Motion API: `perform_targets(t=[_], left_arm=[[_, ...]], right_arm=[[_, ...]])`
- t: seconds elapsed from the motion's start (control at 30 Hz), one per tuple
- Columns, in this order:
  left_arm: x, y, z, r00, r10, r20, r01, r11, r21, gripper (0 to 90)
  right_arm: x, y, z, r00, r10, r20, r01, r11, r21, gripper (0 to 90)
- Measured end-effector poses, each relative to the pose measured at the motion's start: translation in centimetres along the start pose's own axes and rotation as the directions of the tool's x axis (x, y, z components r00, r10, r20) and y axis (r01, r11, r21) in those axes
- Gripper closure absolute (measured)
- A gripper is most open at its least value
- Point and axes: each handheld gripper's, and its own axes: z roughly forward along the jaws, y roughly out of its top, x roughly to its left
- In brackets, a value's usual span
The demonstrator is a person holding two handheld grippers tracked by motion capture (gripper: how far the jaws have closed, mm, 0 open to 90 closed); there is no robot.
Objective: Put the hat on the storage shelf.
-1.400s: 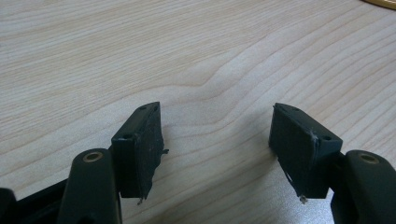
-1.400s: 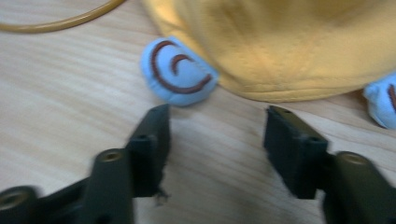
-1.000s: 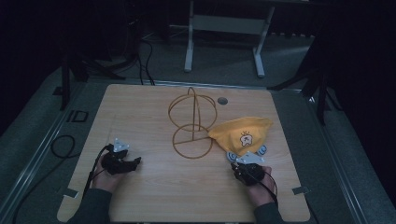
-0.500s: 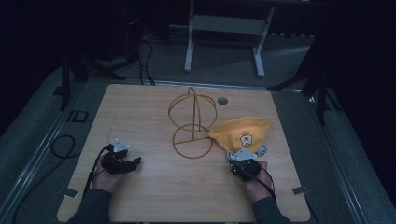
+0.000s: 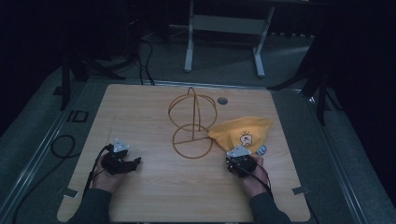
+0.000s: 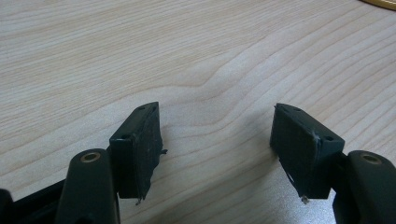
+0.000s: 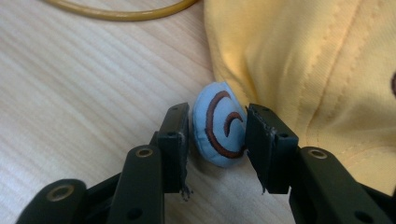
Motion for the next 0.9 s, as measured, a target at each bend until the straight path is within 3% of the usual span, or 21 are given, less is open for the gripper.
perform_targets(t=[0.2,0.3,0.4,0.9], left_arm=[[0.0,0.0,0.0,1.0000,0.000,0.000,0.000,1.0000,0.001,34.1],[0.0,0.0,0.0,1.0000,0.000,0.000,0.000,1.0000,0.002,34.0],[0.0,0.0,0.0,1.0000,0.000,0.000,0.000,1.0000,0.002,34.0],[0.0,0.0,0.0,1.0000,0.000,0.000,0.000,1.0000,0.002,34.0]], right_arm=[[-0.7,0.0,0.2,0.9989,0.043,-0.019,-0.042,0.999,0.007,67.3],[-1.2,-0.1,0.1,0.9967,0.072,-0.038,-0.071,0.997,0.006,78.4],[-1.4,-0.1,-0.1,0.9961,0.078,-0.040,-0.078,0.997,-0.002,83.2],[-1.4,0.2,-1.1,0.9975,0.053,-0.047,-0.054,0.999,-0.006,84.4]])
